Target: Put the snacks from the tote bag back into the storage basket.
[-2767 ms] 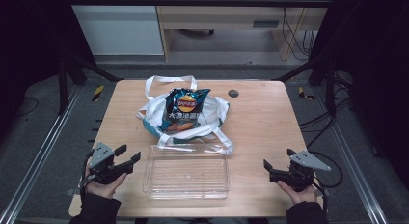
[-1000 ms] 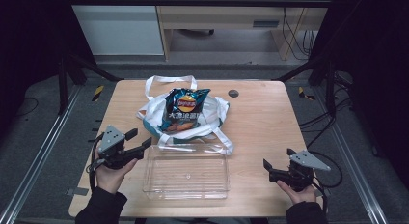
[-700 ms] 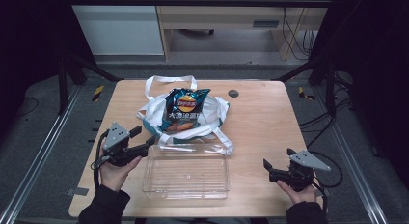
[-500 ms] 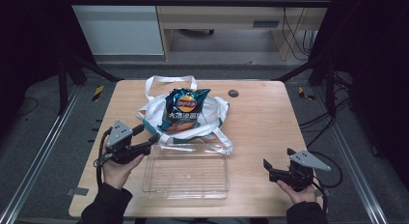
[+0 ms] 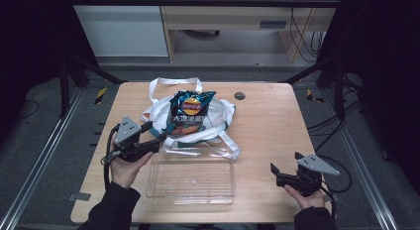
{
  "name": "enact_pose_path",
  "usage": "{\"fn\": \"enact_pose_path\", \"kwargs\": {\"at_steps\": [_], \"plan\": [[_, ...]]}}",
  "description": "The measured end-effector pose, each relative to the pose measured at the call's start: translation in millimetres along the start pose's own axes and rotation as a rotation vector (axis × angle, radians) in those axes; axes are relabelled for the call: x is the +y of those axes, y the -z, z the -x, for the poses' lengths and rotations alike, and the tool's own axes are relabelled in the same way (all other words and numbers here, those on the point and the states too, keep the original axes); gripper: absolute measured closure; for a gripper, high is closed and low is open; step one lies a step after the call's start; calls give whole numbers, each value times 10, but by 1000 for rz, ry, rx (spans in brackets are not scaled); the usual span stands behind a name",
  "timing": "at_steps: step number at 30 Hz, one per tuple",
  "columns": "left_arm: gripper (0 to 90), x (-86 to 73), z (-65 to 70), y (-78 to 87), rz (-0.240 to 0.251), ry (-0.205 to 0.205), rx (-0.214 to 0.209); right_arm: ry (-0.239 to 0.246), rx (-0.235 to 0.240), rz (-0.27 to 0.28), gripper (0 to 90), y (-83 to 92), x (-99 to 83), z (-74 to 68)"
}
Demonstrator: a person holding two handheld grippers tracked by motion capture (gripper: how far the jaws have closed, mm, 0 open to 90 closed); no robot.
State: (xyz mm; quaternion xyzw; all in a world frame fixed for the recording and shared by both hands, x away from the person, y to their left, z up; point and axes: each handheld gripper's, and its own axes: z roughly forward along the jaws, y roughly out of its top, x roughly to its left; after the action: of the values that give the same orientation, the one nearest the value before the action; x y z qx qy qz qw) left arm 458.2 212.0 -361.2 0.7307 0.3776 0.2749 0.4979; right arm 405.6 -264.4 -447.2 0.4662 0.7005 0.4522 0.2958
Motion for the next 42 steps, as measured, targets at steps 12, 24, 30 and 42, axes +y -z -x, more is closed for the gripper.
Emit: {"fn": "enact_pose_path", "kwargs": {"at_steps": [12,24,30,42], "plan": [[380,55,-19,-133,-10,12,0,0,0,0,56,-1,2,0],[380,123,-61,-256,-17,18,13,-1,2,1,57,-1,3,3],[380,152,-84,-325,-25,19,19,0,1,0,56,-8,2,4],[380,239,-108,-434,-37,9,34,-1,3,3,56,-7,3,5]]}}
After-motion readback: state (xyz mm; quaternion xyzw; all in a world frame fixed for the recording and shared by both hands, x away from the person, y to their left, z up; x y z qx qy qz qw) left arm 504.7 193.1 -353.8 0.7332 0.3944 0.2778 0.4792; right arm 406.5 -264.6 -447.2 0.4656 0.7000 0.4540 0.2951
